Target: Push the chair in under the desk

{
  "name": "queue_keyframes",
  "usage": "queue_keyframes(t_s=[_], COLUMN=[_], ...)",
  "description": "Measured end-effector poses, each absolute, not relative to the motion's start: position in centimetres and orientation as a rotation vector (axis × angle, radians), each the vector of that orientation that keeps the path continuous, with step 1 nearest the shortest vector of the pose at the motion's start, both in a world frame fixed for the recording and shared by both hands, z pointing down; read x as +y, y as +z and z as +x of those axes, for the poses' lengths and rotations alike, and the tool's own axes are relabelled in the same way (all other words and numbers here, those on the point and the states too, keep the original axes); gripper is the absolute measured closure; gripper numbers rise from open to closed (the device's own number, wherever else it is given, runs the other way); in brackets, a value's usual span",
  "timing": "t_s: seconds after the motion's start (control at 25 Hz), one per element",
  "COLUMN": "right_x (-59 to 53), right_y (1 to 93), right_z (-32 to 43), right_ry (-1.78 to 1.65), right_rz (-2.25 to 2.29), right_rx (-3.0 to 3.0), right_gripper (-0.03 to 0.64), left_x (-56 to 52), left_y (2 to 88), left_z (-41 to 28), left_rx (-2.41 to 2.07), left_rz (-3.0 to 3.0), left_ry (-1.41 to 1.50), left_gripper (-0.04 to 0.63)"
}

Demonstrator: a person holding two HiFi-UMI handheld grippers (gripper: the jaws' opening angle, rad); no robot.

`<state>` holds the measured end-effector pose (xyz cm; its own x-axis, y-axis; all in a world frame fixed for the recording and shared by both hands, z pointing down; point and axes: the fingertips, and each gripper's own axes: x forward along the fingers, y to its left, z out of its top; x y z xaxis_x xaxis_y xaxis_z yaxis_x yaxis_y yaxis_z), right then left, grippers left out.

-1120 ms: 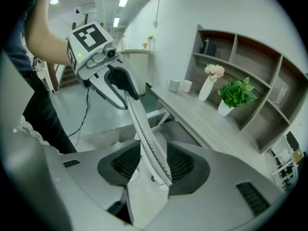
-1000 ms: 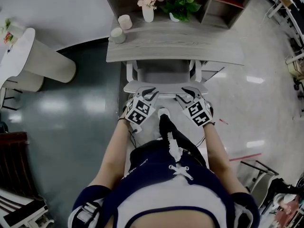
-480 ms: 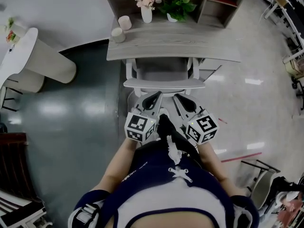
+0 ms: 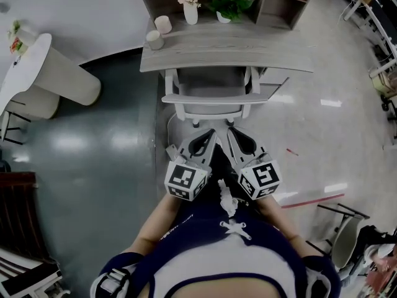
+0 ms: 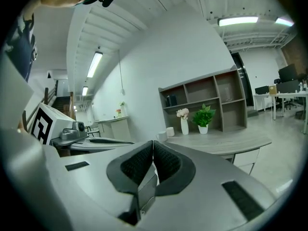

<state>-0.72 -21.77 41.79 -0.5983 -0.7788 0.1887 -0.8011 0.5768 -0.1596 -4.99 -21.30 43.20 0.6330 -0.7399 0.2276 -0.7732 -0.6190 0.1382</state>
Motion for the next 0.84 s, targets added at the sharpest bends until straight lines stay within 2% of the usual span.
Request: queue_keyframes(t_s=[0.84], right_x=[-18.0], right_y=[42.7], right_z=[-1.8], right_ry=[0.307], right_rz=[1.288], right_rx=[-2.664], right_gripper=[0.606], left_x=[-18.2], left_y=[43.2], left_z=[-5.6], left_rx=[-1.219], left_rz=[2.66], left_ry=[0.212], left_gripper=[0.586])
